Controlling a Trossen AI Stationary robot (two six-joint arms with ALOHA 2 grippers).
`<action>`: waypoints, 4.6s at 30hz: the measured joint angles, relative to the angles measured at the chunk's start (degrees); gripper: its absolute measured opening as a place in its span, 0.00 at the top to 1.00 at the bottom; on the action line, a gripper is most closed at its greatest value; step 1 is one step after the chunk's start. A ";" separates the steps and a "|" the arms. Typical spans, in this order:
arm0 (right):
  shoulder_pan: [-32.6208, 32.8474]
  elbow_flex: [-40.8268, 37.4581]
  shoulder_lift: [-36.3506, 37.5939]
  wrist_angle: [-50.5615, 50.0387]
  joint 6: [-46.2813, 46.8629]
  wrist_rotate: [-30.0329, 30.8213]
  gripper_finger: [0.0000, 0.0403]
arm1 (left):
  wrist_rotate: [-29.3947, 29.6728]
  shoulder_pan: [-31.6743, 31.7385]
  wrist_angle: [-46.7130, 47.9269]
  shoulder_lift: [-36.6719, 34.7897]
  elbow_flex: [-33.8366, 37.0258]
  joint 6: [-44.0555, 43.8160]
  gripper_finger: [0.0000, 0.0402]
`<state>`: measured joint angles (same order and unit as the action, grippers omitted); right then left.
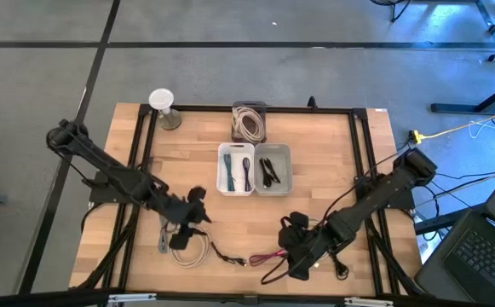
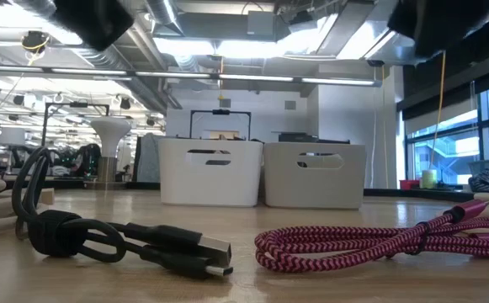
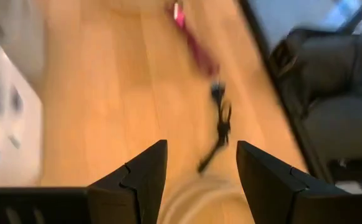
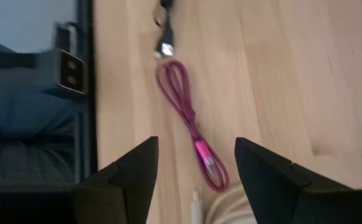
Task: Pick & Place USB Port
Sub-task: Put the light brown HDMI cable into the black bin
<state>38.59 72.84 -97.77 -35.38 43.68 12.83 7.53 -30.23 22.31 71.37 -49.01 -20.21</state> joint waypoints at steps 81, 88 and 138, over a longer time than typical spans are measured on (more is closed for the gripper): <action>-1.02 0.80 0.03 10.47 -18.58 15.76 0.52 | 0.97 19.29 -71.82 -4.00 20.22 37.45 0.94; -1.61 4.88 0.05 19.82 -32.85 25.51 0.52 | -4.77 22.80 -74.64 -3.93 20.22 36.44 0.94; -13.77 4.85 -3.16 47.43 -42.35 5.62 0.95 | -10.21 25.52 -77.43 1.69 16.20 37.67 0.97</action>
<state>24.82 77.69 -100.92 12.05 1.33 18.45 -2.68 -4.71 -55.13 73.06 -32.82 17.46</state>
